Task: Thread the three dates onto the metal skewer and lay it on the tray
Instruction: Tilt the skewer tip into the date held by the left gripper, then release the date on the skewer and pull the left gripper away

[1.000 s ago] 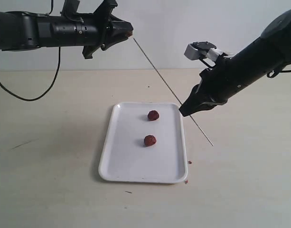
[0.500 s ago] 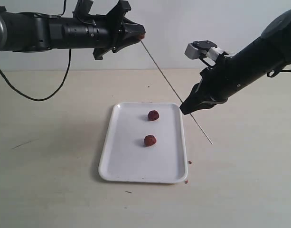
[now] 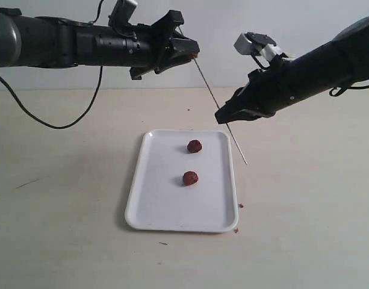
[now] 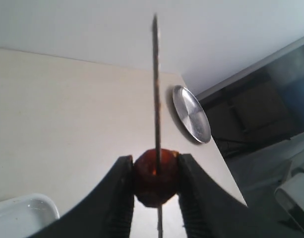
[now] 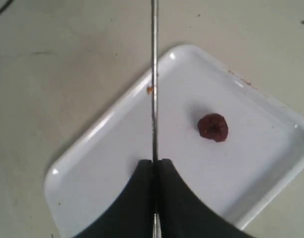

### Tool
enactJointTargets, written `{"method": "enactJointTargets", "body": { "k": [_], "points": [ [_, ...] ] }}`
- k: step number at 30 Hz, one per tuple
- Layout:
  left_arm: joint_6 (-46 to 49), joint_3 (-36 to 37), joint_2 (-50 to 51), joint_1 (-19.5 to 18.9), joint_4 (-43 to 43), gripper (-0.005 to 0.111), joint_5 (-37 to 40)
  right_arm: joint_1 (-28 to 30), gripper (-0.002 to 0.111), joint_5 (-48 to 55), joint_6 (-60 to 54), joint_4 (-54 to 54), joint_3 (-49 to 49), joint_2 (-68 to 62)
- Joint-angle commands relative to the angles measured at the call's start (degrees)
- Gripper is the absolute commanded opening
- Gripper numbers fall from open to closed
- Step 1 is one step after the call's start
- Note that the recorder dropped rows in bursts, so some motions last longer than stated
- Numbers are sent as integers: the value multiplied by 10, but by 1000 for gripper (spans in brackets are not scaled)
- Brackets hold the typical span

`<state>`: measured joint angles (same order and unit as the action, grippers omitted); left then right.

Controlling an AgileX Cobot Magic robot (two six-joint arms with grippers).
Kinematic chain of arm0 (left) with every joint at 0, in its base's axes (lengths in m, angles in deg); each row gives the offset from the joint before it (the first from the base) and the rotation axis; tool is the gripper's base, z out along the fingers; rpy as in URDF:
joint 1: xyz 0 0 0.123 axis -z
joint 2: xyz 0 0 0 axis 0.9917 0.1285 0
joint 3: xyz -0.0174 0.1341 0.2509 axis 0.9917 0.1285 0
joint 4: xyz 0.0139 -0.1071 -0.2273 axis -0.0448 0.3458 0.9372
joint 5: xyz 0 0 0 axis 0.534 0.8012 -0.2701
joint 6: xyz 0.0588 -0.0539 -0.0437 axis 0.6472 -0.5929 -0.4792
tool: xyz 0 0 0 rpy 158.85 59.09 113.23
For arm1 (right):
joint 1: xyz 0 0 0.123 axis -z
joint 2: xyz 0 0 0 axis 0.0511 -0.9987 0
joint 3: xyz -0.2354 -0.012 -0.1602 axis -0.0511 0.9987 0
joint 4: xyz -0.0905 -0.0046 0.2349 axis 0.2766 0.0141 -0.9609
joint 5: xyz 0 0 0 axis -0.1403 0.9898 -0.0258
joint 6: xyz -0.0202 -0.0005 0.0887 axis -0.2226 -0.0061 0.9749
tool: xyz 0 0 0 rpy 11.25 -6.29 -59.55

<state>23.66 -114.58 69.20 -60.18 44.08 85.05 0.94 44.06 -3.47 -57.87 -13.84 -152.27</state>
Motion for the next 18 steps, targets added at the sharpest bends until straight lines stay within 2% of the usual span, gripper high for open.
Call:
{"method": "enactJointTargets", "body": {
  "k": [1, 9, 18],
  "points": [
    [5, -2, -2, 17, -21, 30, 8, 0, 0, -7, -48, -86, 0, 1],
    [5, -2, -2, 39, -35, 30, 12, 0, 0, -5, -91, -141, 0, -20],
    [5, -2, -2, 38, -76, 31, 13, 0, 0, -1, -137, -208, 0, -38]
  ]
}}
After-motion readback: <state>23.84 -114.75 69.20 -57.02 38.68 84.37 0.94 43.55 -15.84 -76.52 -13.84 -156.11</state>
